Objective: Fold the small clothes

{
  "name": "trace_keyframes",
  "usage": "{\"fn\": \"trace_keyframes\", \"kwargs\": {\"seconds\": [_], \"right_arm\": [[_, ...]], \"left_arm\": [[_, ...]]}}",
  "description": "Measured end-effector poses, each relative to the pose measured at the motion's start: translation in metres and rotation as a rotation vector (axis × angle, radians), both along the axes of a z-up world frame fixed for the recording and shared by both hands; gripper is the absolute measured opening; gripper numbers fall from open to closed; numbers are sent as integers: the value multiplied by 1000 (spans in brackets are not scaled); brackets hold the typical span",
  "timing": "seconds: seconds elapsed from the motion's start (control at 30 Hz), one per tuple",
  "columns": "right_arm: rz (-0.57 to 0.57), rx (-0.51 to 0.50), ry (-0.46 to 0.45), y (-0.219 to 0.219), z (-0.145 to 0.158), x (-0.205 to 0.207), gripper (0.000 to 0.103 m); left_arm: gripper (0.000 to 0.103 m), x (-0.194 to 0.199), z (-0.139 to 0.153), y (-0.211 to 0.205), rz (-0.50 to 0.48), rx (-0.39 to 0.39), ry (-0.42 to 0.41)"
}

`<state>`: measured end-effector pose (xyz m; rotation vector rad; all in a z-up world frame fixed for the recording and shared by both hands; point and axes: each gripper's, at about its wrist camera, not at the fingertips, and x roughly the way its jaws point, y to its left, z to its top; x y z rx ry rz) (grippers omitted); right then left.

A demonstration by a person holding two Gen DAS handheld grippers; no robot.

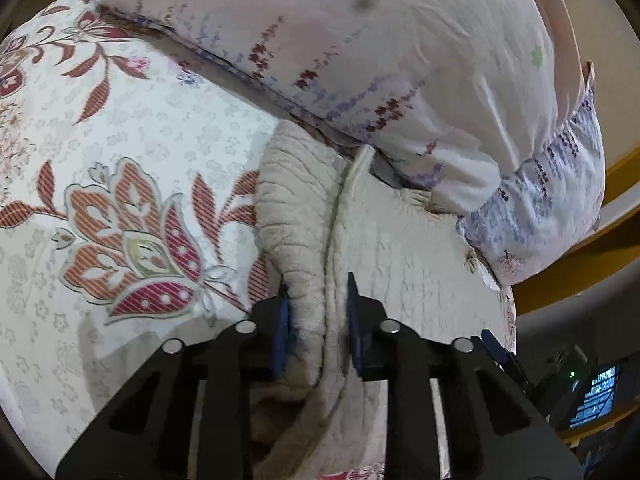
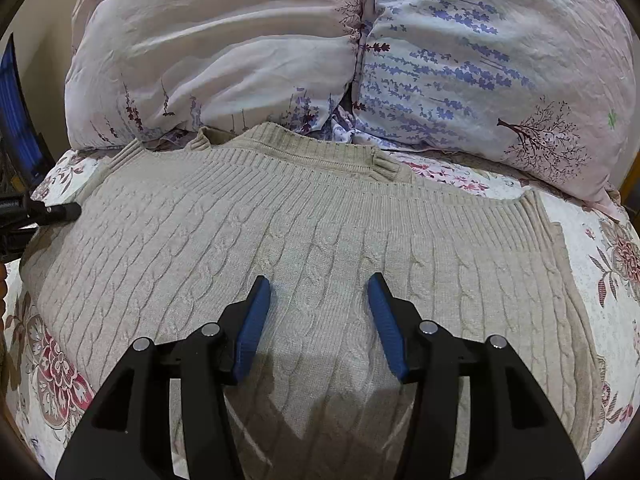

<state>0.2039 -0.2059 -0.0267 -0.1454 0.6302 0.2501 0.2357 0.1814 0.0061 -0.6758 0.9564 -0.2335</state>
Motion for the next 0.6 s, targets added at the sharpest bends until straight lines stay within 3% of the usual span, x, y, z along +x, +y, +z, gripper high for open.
{"fn": "trace_keyframes", "kwargs": {"seconds": [0.27, 0.43, 0.6], "right_arm": [[7, -1, 7, 1, 0, 2, 53], [18, 5, 16, 1, 3, 2, 53], [2, 123, 12, -35, 16, -9, 53]], "left_arm": [[15, -2, 55, -20, -63, -172, -193], [14, 0, 88, -67, -163, -274, -304], [13, 7, 105, -135, -283, -319, -337]]}}
